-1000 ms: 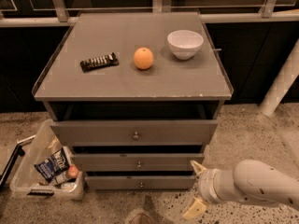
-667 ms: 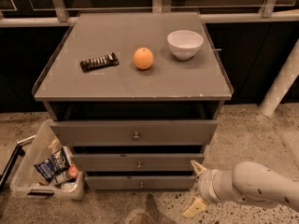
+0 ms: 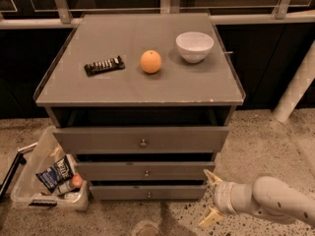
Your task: Open bottom drawer
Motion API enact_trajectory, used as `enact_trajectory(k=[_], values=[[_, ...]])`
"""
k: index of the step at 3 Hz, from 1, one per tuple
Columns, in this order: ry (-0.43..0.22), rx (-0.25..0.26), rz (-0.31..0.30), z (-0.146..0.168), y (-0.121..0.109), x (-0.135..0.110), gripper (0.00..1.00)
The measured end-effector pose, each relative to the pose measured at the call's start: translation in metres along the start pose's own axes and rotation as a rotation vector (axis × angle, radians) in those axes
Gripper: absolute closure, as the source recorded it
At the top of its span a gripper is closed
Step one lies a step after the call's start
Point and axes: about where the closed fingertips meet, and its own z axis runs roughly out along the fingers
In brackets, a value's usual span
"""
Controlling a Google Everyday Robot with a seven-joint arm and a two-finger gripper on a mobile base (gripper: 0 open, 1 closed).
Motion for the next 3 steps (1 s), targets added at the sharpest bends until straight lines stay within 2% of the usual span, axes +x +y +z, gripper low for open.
enact_trajectory(k=[1,3], values=[[-0.083,-0.002,-0.092,0.0159,-0.0146,0.0130,0.00],[-0.070,0.002,-0.092,0.0213,-0.0107,0.0121,0.00]])
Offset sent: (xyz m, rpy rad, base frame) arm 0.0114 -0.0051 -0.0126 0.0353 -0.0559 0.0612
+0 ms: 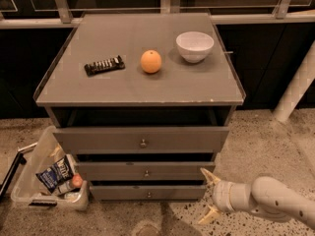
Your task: Open bottom drawer
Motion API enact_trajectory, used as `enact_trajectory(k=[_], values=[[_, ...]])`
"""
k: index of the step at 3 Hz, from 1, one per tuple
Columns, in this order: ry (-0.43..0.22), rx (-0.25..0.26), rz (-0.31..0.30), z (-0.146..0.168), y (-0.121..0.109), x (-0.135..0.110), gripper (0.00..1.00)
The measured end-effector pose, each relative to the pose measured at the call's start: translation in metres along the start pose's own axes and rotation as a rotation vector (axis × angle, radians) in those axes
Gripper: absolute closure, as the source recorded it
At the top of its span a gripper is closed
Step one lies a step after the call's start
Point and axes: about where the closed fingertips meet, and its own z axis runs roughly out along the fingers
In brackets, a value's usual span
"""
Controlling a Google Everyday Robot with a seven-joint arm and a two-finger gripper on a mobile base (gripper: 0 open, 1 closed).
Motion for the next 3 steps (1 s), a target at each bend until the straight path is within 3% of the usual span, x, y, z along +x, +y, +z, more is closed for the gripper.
enact_trajectory(k=[1,2,3], values=[[0.070,-0.012,0.012,0.027,0.014,0.017,0.00],[0.114,0.010,0.051,0.057,0.013,0.042,0.00],[0.111,0.050,0.078,0.106,0.007,0.070,0.00]])
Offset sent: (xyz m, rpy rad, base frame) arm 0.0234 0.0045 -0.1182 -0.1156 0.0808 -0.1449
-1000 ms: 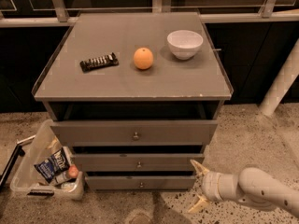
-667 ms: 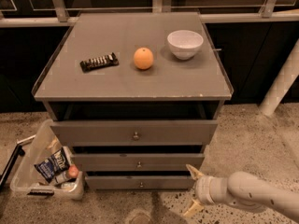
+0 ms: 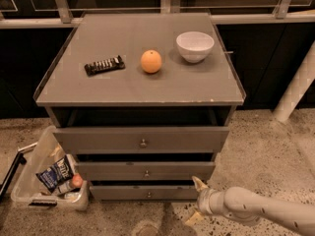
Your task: Open bottom drawer
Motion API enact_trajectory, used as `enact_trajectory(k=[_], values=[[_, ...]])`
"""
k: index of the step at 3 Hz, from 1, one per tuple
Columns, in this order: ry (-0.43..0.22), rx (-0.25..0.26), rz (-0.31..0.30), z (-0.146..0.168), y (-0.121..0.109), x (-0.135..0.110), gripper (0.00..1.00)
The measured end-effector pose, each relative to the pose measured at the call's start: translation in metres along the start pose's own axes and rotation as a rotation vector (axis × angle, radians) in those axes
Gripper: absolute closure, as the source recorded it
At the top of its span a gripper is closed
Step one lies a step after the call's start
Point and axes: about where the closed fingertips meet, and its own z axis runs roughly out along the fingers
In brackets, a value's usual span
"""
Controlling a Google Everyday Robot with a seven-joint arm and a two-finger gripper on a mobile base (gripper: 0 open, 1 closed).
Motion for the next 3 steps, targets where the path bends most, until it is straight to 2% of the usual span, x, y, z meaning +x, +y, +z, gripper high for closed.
enact_trajectory(k=[1,2,3], values=[[-0.003,0.003,-0.015,-0.001,0.002,-0.004,0.00],[-0.018,-0.015,-0.057,0.008,0.009,-0.004,0.00],[-0.049,-0.054,-0.102,0.028,0.014,0.003,0.00]])
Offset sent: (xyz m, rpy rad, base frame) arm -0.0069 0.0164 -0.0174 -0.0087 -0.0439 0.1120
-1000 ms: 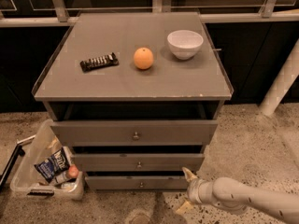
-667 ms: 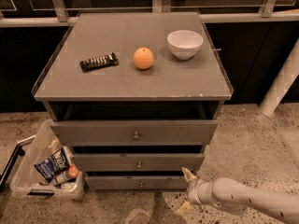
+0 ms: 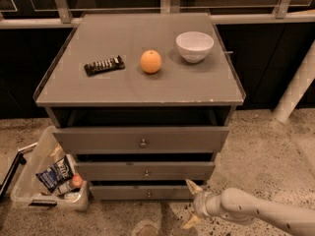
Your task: Open bottom drawer
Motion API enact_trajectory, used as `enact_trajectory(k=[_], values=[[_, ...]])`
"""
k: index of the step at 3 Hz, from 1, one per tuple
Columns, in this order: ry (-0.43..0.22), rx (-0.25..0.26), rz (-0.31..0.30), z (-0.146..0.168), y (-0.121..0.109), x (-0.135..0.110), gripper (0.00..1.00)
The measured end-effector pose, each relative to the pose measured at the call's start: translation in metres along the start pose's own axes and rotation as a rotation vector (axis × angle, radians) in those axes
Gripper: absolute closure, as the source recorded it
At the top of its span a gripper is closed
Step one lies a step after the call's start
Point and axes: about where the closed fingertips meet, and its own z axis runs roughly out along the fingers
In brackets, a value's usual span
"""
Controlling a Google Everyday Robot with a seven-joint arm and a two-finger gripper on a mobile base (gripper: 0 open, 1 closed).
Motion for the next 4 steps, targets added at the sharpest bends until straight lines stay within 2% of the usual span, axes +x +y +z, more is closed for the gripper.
enact_trajectory(k=[1,2,4], values=[[-0.023,-0.028,-0.008,0.045,-0.012,0.033,0.00],[-0.022,-0.039,-0.011,0.052,-0.007,0.034,0.00],[0.018,-0.062,0.000,0.086,0.006,0.055,0.00]])
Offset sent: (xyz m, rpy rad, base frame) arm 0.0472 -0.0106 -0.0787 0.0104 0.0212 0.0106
